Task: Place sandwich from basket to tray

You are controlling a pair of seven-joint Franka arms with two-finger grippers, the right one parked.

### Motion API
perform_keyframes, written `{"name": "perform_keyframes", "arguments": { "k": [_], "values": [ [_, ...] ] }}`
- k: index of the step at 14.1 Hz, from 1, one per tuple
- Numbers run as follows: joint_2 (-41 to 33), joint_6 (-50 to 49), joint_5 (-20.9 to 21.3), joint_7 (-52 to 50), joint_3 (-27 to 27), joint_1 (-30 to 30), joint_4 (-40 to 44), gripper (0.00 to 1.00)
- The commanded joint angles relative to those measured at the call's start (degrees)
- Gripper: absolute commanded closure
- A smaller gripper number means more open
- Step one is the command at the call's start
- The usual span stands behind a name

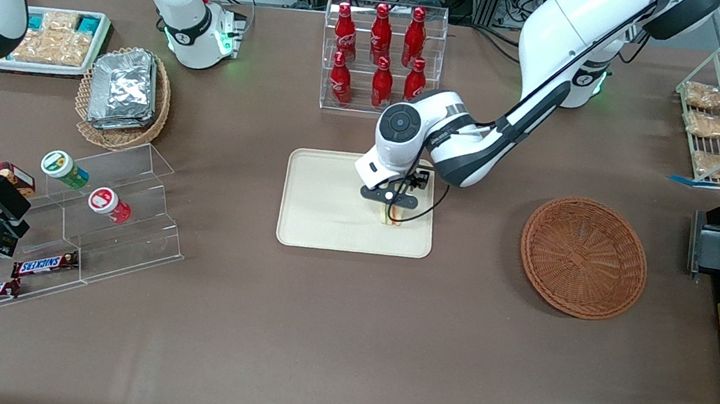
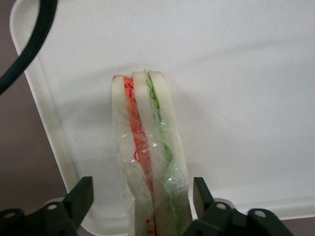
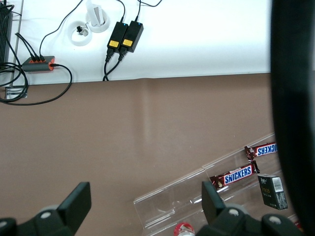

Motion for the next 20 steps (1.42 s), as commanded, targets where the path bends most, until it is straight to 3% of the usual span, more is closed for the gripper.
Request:
{"name": "perform_keyframes", "arguments": {
  "k": [1,4,10,20],
  "values": [
    [-0.49,-4.24,0.97,-3.31,0.51,-0.27,4.65,0.00],
    [-0.14,-10.75,0.79,-4.82,0.60,0.34,10.99,0.00],
    [-2.94,-19.35,0.97,-5.52,0.69,7.10,17.41,0.00],
    [-11.73,-29.04,0.79,-3.68,0.69,17.74,18.03,0.00]
  ]
}}
